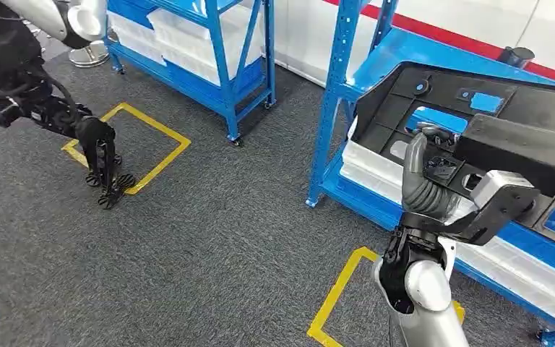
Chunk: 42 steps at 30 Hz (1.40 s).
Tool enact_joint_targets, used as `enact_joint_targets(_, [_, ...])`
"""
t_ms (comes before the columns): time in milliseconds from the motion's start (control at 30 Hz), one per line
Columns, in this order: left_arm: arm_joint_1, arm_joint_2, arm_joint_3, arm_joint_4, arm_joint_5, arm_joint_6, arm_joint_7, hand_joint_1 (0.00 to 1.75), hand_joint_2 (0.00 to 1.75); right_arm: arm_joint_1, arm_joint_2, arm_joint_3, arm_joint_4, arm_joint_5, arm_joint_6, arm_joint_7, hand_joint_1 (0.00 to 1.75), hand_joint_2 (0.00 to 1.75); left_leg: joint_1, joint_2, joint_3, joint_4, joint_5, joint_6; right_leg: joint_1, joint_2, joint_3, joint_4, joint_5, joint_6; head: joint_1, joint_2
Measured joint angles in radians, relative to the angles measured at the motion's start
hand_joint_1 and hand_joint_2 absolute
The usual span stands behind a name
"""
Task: Take the parts from the cabinet and place them on the table.
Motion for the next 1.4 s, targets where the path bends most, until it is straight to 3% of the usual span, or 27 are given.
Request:
enact_joint_targets(67, [0.001,0.001,0.000,0.001,0.000,0.000,0.000,0.00,1.75,-0.001,0.000,0.001,0.000,0.000,0.000,0.000,1.75,1.75,0.002,0.017,0.082,-0.151,0.084,-0.006,-0.001,-0.028,0.002,0.010,-0.010,0.007,-0.002,0.000])
enact_joint_targets(100, [0.001,0.002,0.000,0.001,-0.002,0.001,0.000,0.00,1.75,-0.002,0.000,0.002,0.001,0.000,0.000,0.000,1.75,1.75,0.001,0.056,0.135,-0.245,0.117,-0.006,-0.001,-0.039,0.004,0.016,-0.017,0.012,-0.003,0.000])
enact_joint_targets(133, [0.001,0.003,0.000,0.001,-0.002,0.002,0.000,0.00,1.75,-0.006,0.000,0.003,0.001,0.000,0.000,0.000,1.75,1.75,-0.011,0.120,0.142,-0.256,0.088,0.010,0.008,-0.046,0.004,0.018,-0.021,0.019,-0.005,0.000])
enact_joint_targets(167, [-0.001,0.006,0.000,0.002,-0.003,0.003,0.000,0.00,1.75,-0.009,0.000,0.006,0.001,0.000,0.000,0.000,1.75,1.75,-0.010,0.125,0.140,-0.267,0.100,0.014,0.010,-0.053,0.004,0.025,-0.026,0.025,-0.001,0.000])
enact_joint_targets(267, [0.000,0.004,0.000,0.002,-0.003,0.002,0.000,0.00,1.75,-0.011,0.001,0.009,0.003,0.001,0.000,0.000,1.75,1.75,-0.013,0.085,0.134,-0.264,0.099,0.035,0.007,-0.085,0.016,0.016,-0.029,0.037,0.004,0.000])
enact_joint_targets(300, [-0.001,0.003,0.000,0.002,-0.003,0.002,0.000,0.00,1.75,-0.012,0.001,0.009,0.003,0.001,0.000,0.000,1.75,1.75,-0.007,0.069,0.138,-0.268,0.104,0.043,0.001,-0.069,0.014,0.019,-0.040,0.048,0.006,0.000])
enact_joint_targets(367, [-0.002,0.002,0.000,0.002,-0.003,0.002,0.000,0.00,1.75,-0.012,0.002,0.010,0.003,0.002,0.000,0.000,1.75,1.75,-0.005,0.041,0.138,-0.268,0.105,0.049,-0.001,0.021,-0.018,0.109,-0.104,0.050,0.016,0.000])
enact_joint_targets(433, [-0.003,-0.002,0.000,0.001,-0.003,0.002,0.000,0.00,1.75,-0.009,0.001,0.010,0.005,0.001,0.000,0.000,1.75,1.75,-0.009,0.008,0.138,-0.268,0.106,0.054,0.001,0.042,-0.099,0.282,-0.179,0.048,0.028,0.000])
enact_joint_targets(467, [-0.003,-0.003,0.000,0.001,-0.003,0.002,0.000,0.00,1.75,-0.006,0.001,0.011,0.008,0.001,0.000,0.000,1.75,1.75,-0.012,-0.011,0.138,-0.268,0.107,0.056,0.001,0.043,-0.126,0.335,-0.189,0.045,0.032,0.000])
enact_joint_targets(533, [-0.002,-0.003,-0.001,0.001,-0.003,0.000,0.000,0.00,1.75,-0.006,0.001,0.011,0.012,0.001,0.000,0.000,1.75,1.75,-0.015,-0.046,0.140,-0.268,0.108,0.057,0.002,0.046,-0.117,0.299,-0.138,0.036,0.037,0.000])
enact_joint_targets(600, [-0.002,-0.004,-0.001,0.001,-0.003,-0.001,0.000,0.00,1.75,-0.008,0.001,0.012,0.013,0.001,0.000,0.000,1.75,1.75,-0.017,-0.081,0.143,-0.267,0.111,0.056,0.003,0.077,-0.046,0.124,-0.030,0.021,0.044,0.000])
enact_joint_targets(633, [-0.002,-0.007,-0.001,0.000,-0.003,-0.001,0.001,0.00,1.75,-0.010,0.001,0.014,0.013,0.000,0.000,0.000,1.75,1.75,-0.013,-0.094,0.141,-0.268,0.112,0.054,0.002,0.134,-0.022,0.061,-0.013,0.012,0.046,0.000])
enact_joint_targets(667, [-0.004,-0.008,-0.001,0.000,-0.003,-0.001,0.002,0.00,1.75,-0.010,0.001,0.016,0.014,-0.003,0.000,0.000,1.75,1.75,-0.017,-0.108,0.135,-0.264,0.115,0.049,-0.002,0.148,-0.012,0.042,-0.016,0.008,0.036,0.000])
enact_joint_targets(767, [-0.001,-0.011,-0.002,0.000,-0.005,-0.001,0.002,0.00,1.75,-0.016,0.001,0.029,0.016,-0.011,0.000,0.000,1.75,1.75,-0.004,-0.138,0.122,-0.270,0.128,0.027,0.007,0.116,-0.009,0.030,-0.022,0.008,0.042,0.000])
enact_joint_targets(800, [0.001,-0.009,-0.002,0.000,-0.005,-0.001,0.004,0.00,1.75,-0.021,0.002,0.039,0.018,-0.011,0.000,0.000,1.75,1.75,-0.008,-0.124,0.119,-0.266,0.125,0.027,-0.001,0.099,-0.002,0.014,-0.011,0.003,0.043,0.000])
enact_joint_targets(833, [0.003,-0.010,-0.005,0.000,-0.006,-0.001,0.005,0.00,1.75,-0.027,0.002,0.048,0.021,-0.012,0.000,0.000,1.75,1.75,-0.021,-0.032,0.112,-0.249,0.108,0.023,0.000,0.087,0.004,0.007,-0.009,0.000,0.034,0.000])
enact_joint_targets(867, [0.001,-0.008,-0.006,0.001,-0.006,0.000,0.007,0.00,1.75,-0.028,0.001,0.052,0.021,-0.011,0.000,0.000,1.75,1.75,-0.018,0.005,0.086,-0.197,0.072,0.018,0.002,0.075,0.006,0.004,-0.007,-0.003,0.017,0.000])
enact_joint_targets(933, [-0.003,-0.007,-0.006,0.001,-0.006,0.000,0.007,0.00,1.75,-0.029,0.001,0.058,0.024,-0.011,0.000,0.000,1.75,1.75,-0.011,0.005,0.014,-0.050,0.003,0.009,0.003,0.044,0.006,0.005,-0.008,-0.004,0.008,0.000])
enact_joint_targets(1000, [-0.002,-0.006,-0.008,0.001,-0.006,0.000,0.007,0.00,1.75,-0.030,0.001,0.070,0.029,-0.012,0.000,0.000,1.75,1.75,-0.004,-0.002,-0.019,0.021,-0.008,0.001,0.002,0.011,0.006,0.006,-0.011,-0.002,0.001,0.000])
enact_joint_targets(1067, [-0.001,-0.004,-0.008,0.001,-0.006,0.001,0.007,0.00,1.75,-0.032,0.001,0.081,0.032,-0.015,0.000,0.000,1.75,1.75,0.001,0.005,0.037,-0.079,0.054,-0.005,0.002,-0.016,0.006,0.010,-0.017,0.005,-0.001,0.000])
enact_joint_targets(1100, [-0.001,-0.003,-0.008,0.001,-0.006,0.001,0.007,0.00,1.75,-0.033,0.001,0.083,0.032,-0.018,0.000,0.000,1.75,1.75,0.001,0.024,0.087,-0.162,0.093,-0.007,0.001,-0.028,0.008,0.015,-0.022,0.010,-0.002,0.000])
enact_joint_targets(1133, [-0.001,-0.002,-0.008,0.001,-0.006,0.003,0.007,0.00,1.75,-0.037,0.001,0.084,0.032,-0.020,0.000,0.000,1.75,1.75,-0.003,0.089,0.129,-0.243,0.107,-0.010,0.004,-0.038,0.010,0.021,-0.029,0.017,-0.003,0.000])
enact_joint_targets(1167, [-0.002,-0.002,-0.008,0.001,-0.007,0.005,0.007,0.00,1.75,-0.041,0.001,0.088,0.032,-0.021,0.000,0.000,1.75,1.75,-0.017,0.129,0.134,-0.251,0.095,0.003,0.014,-0.044,0.005,0.027,-0.036,0.025,-0.010,0.000])
enact_joint_targets(1200, [-0.002,-0.001,-0.008,0.001,-0.008,0.005,0.007,0.00,1.75,-0.048,0.001,0.092,0.032,-0.023,0.000,0.000,1.75,1.75,-0.016,0.110,0.131,-0.253,0.096,0.019,0.013,-0.052,0.009,0.028,-0.039,0.026,-0.001,0.000])
enact_joint_targets(1300, [-0.002,-0.003,-0.009,0.001,-0.009,0.005,0.007,0.00,1.75,-0.051,0.001,0.111,0.034,-0.037,0.000,-0.001,1.75,1.75,-0.020,0.072,0.129,-0.254,0.097,0.037,0.009,-0.083,0.017,0.024,-0.047,0.035,0.005,0.000])
enact_joint_targets(1333, [-0.002,-0.003,-0.009,0.001,-0.010,0.005,0.007,0.00,1.75,-0.052,0.001,0.113,0.035,-0.041,0.000,-0.001,1.75,1.75,-0.015,0.057,0.132,-0.256,0.099,0.043,0.002,-0.066,0.019,0.031,-0.059,0.042,0.010,0.000])
enact_joint_targets(1400, [-0.003,-0.006,-0.009,0.000,-0.013,0.005,0.004,0.00,1.75,-0.055,0.001,0.118,0.035,-0.046,0.000,-0.003,1.75,1.75,-0.016,0.031,0.133,-0.256,0.100,0.051,0.000,0.017,-0.028,0.146,-0.134,0.043,0.016,0.000])
